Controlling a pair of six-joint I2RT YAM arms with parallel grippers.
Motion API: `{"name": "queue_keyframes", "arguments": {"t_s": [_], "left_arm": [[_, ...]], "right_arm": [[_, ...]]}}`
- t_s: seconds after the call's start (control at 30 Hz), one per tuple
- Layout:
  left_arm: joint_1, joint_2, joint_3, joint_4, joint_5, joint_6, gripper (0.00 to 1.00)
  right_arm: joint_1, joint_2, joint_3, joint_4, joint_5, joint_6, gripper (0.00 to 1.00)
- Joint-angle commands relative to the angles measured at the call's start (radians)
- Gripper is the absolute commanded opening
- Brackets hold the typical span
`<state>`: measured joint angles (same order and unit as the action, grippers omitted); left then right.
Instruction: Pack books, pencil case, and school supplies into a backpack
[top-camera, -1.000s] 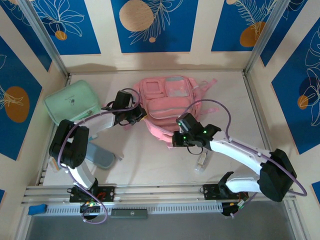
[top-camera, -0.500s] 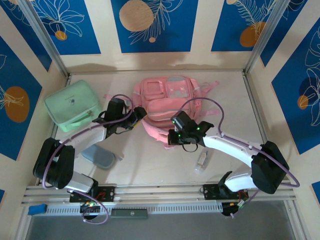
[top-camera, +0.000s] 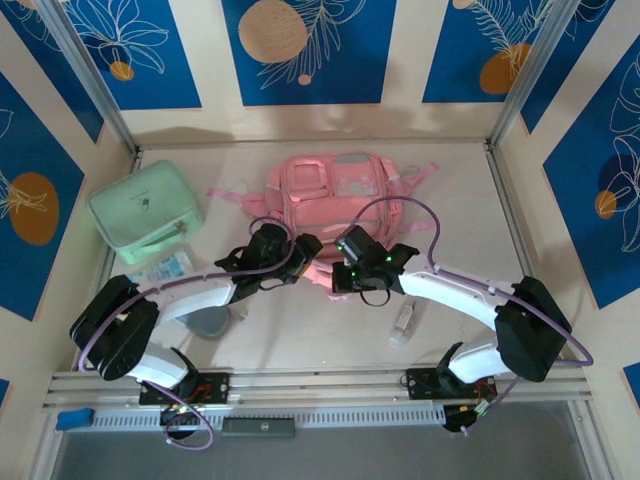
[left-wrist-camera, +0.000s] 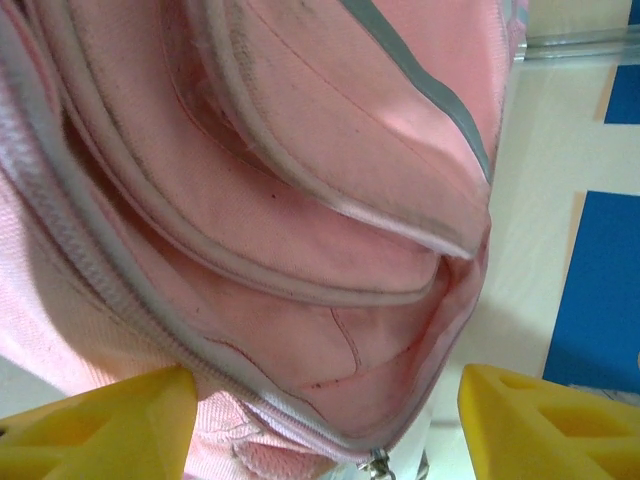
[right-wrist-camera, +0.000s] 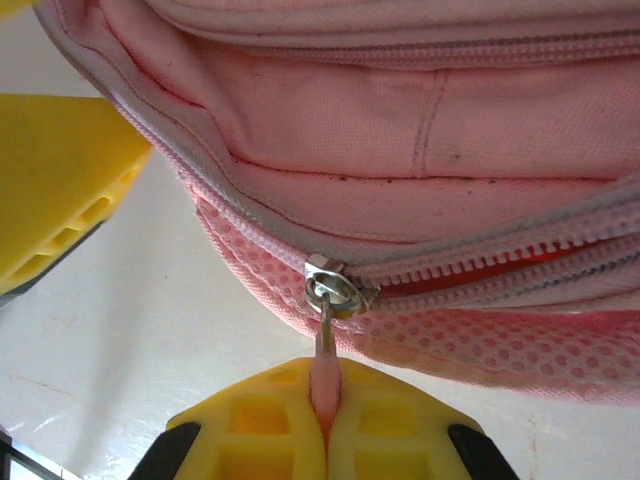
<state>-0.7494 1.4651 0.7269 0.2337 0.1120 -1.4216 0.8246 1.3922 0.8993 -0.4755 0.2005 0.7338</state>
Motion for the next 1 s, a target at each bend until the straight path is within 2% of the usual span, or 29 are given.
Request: {"name": "queue_keyframes", "arguments": {"t_s": [0.0, 0.17, 0.37, 0.47, 0.63, 0.77, 0.97], "left_arm": [[-0.03, 0.027, -0.004, 0.052, -0.068, -0.08, 0.66], [-0.066, 0.035, -0.011, 0.006, -0.136, -0.128, 0.6], [-0.07, 0.096, -0.006, 0.028, -0.133, -0.16, 0.48], [-0.07, 0.113, -0.026, 0.069, -0.156, -0.17, 0.3], [-0.062, 0.095, -0.024, 0.017, -0.179, -0.116, 0.01], [-0.027, 0.035, -0.031, -0.086, -0.202, -0.029, 0.0], [0.111, -0.082, -0.033, -0.255, -0.167, 0.162, 0.0]], "right_arm": [[0.014, 0.007, 0.039, 0.016, -0.005, 0.007, 0.0], [0.015, 0.01, 0.039, 0.022, -0.007, 0.007, 0.0], [0.016, 0.023, 0.048, 0.017, 0.0, 0.006, 0.0], [0.016, 0.026, 0.056, 0.007, 0.009, 0.002, 0.0], [0.012, 0.026, 0.061, -0.031, 0.023, -0.01, 0.0], [-0.007, -0.014, 0.06, -0.095, 0.042, -0.025, 0.0], [-0.115, -0.099, -0.002, -0.193, 0.029, -0.048, 0.0]]}}
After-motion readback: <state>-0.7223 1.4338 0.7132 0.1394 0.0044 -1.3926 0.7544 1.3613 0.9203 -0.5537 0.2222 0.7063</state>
